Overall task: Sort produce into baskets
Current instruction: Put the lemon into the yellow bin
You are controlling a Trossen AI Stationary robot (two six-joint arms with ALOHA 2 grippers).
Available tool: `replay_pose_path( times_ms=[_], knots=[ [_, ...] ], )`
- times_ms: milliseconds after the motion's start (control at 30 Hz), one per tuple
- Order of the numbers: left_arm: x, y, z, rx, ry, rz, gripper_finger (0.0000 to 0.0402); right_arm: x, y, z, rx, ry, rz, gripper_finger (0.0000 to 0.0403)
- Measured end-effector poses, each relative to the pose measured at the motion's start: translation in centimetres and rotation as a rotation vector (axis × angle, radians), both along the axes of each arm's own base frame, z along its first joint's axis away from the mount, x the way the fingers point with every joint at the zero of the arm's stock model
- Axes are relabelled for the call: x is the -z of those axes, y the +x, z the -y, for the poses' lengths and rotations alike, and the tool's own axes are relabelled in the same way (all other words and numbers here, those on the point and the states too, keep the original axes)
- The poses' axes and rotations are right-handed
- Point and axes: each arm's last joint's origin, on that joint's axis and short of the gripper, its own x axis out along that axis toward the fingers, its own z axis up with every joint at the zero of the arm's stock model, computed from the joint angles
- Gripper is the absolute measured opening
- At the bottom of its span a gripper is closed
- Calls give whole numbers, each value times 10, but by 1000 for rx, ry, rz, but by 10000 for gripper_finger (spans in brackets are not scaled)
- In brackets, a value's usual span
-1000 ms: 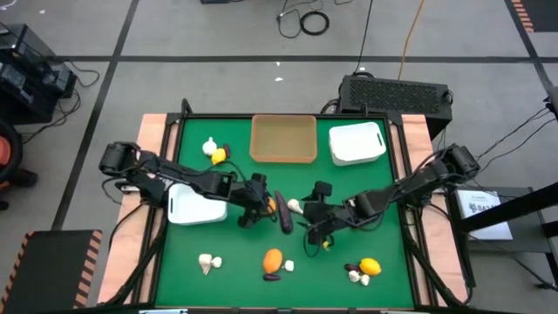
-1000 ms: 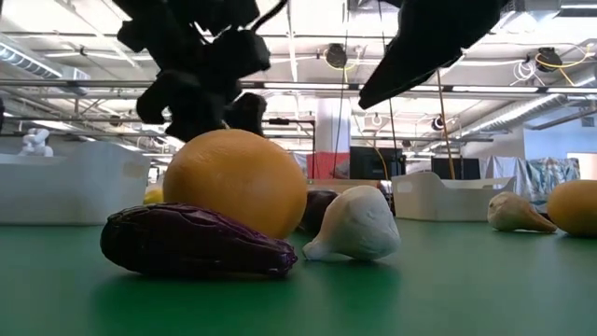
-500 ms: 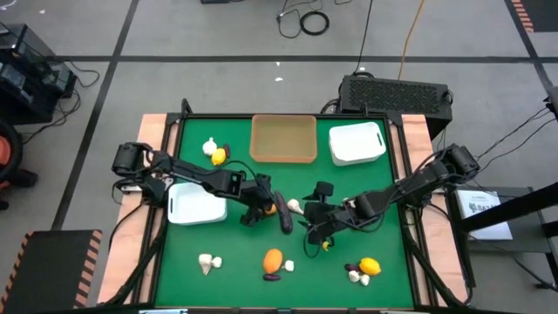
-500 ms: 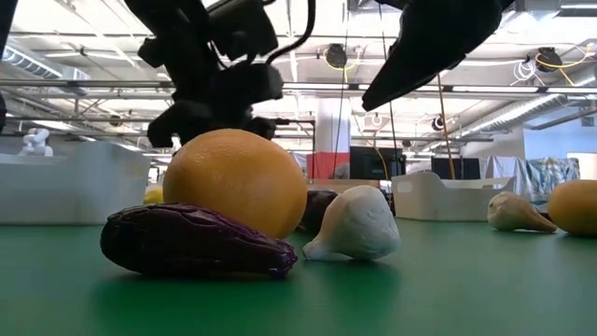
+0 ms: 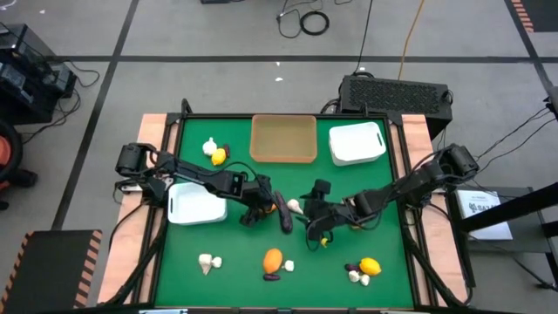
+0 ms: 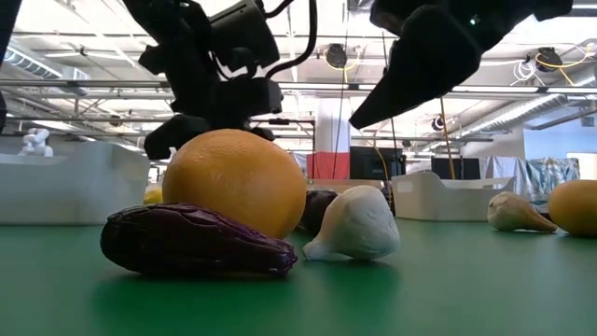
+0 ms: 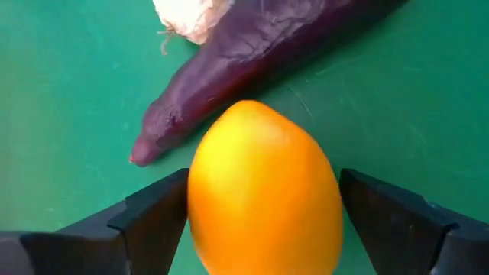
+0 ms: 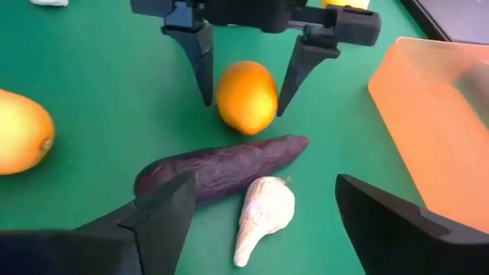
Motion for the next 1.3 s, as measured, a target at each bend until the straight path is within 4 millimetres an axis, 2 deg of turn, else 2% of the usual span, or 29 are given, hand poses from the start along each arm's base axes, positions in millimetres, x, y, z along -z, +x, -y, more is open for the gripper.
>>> replay_pose_path(
  times_ms=[233,400,567,700,800,933,1033,1167,1300],
  knots=[
    [-1,0,-1,-17,26,7,292,0,0,2,5,-1,-3,264],
    [-9,-1,-3,-63,54,33,280,0,0,2,0,-8,-7,246],
    [-33,-4,-12,-125,124,106,278,0,0,2,-3,-11,-9,234],
    [-60,-5,-46,-226,173,187,278,0,0,2,-2,-11,-9,227],
    [-76,-5,-85,-315,203,229,277,0,0,2,-2,-11,-9,223],
    [-83,-12,-140,-433,157,279,277,0,0,2,-2,-11,-9,219],
    [-79,-21,-170,-515,70,293,277,0,0,2,-6,-16,-10,219],
    [-74,-30,-192,-585,-4,297,277,0,0,2,-6,-18,-10,219],
    [-71,-30,-195,-589,-33,297,277,0,1,3,-4,-20,-11,219]
  ],
)
